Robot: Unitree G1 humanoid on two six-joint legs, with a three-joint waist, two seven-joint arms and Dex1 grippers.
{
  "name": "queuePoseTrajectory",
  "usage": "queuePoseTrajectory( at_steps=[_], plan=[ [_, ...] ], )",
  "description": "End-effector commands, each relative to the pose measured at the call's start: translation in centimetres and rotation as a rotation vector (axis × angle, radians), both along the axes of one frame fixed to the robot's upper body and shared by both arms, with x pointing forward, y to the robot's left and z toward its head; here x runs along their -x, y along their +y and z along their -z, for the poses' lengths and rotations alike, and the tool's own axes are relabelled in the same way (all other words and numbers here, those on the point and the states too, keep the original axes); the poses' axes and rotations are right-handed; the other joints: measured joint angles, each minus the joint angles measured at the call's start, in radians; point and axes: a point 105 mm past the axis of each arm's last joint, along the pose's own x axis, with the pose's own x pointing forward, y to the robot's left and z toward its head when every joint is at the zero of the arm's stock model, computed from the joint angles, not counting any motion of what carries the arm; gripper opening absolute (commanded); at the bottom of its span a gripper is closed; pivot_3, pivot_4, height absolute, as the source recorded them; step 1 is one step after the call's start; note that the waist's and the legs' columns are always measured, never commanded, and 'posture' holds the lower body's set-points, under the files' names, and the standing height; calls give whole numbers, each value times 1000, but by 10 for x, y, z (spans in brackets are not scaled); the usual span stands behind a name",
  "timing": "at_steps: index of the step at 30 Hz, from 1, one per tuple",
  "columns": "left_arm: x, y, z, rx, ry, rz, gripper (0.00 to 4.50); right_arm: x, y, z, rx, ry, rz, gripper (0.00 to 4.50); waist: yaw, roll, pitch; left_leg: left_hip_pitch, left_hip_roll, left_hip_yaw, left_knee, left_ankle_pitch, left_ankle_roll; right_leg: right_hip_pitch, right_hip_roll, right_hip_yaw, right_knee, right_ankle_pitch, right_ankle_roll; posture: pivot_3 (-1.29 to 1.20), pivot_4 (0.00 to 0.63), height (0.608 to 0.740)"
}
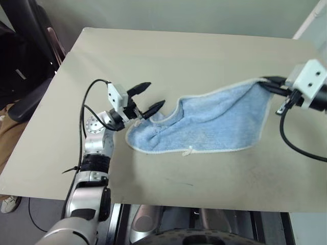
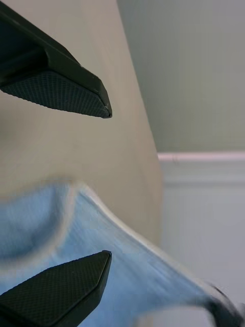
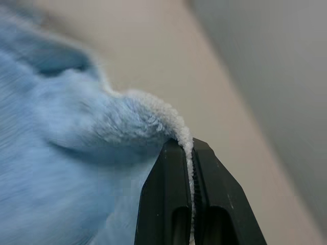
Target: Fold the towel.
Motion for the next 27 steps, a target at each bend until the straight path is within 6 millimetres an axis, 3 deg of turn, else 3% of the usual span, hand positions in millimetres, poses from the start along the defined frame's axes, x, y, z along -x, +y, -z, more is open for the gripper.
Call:
queuePoseTrajectory(
  at_steps=[1,5,7,10,13,27],
  plan=[
    [-3,6,-5,-10,-38,-14,4500,1,2,-26,-24,-98,15,38,2,0,0,0,0,0,0,0,0,0,0,0,0,0,0,0,150,740],
    [-4,13,-2,-3,-4,13,4500,-5,3,-65,-63,-257,72,38,2,1,0,-10,0,2,1,6,-6,-10,-1,0,0,1,2,0,150,740],
    [-3,14,0,-1,12,29,4500,-7,2,-77,-69,-303,96,38,2,1,0,-13,1,1,0,7,-7,-14,0,-1,1,10,9,0,150,740],
    [-2,15,2,-1,20,42,4500,-8,1,-83,-75,-329,110,38,3,1,0,-13,1,1,0,6,-7,-14,0,-1,1,10,9,0,150,740],
    [0,13,4,-14,34,75,4500,-11,-3,-104,-69,-407,143,38,5,2,1,-14,0,1,0,5,-6,-14,-1,-1,0,10,9,0,150,740],
    [0,13,4,-15,36,83,4500,-12,-4,-107,-67,-419,146,38,5,2,1,-14,1,1,0,5,-4,-15,-1,-2,1,11,8,0,150,740]
  ],
)
